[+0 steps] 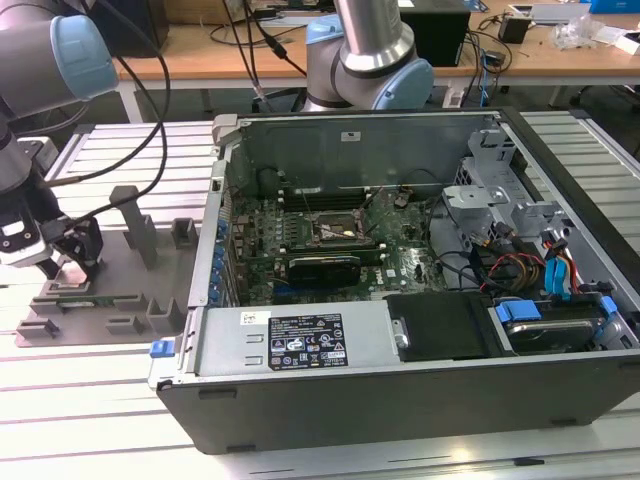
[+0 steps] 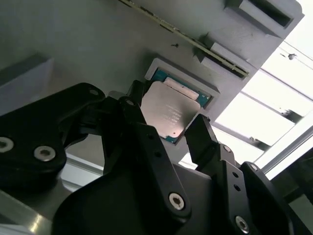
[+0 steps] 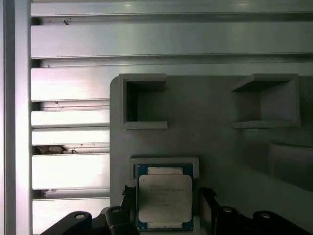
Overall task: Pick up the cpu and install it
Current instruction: 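Pick up the cpu and move it towards the insertion slot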
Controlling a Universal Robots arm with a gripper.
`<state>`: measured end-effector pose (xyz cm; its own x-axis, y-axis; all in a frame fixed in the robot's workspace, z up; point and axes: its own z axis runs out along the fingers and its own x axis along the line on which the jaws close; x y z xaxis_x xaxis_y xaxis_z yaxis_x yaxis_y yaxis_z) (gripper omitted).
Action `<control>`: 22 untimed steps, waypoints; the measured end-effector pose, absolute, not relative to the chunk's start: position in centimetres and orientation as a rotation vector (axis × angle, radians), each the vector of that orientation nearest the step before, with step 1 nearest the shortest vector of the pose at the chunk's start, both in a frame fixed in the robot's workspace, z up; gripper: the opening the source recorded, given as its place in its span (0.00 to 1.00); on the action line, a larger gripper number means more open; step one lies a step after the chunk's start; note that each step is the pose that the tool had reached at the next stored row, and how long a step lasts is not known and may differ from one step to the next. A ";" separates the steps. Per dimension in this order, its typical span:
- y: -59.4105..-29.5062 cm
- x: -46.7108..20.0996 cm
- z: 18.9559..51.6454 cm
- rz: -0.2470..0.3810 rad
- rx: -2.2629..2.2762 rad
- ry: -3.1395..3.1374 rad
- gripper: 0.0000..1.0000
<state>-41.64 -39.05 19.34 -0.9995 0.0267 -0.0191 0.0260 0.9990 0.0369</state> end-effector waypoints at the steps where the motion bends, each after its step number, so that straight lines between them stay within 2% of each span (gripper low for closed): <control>1: -39.0 -41.7 19.3 0.057 0.038 3.121 0.62; 22: -38.7 -41.7 18.7 0.058 0.015 3.122 0.62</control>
<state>-41.73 -38.70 18.75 -0.9998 0.0101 -0.0191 0.0094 0.9993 0.0372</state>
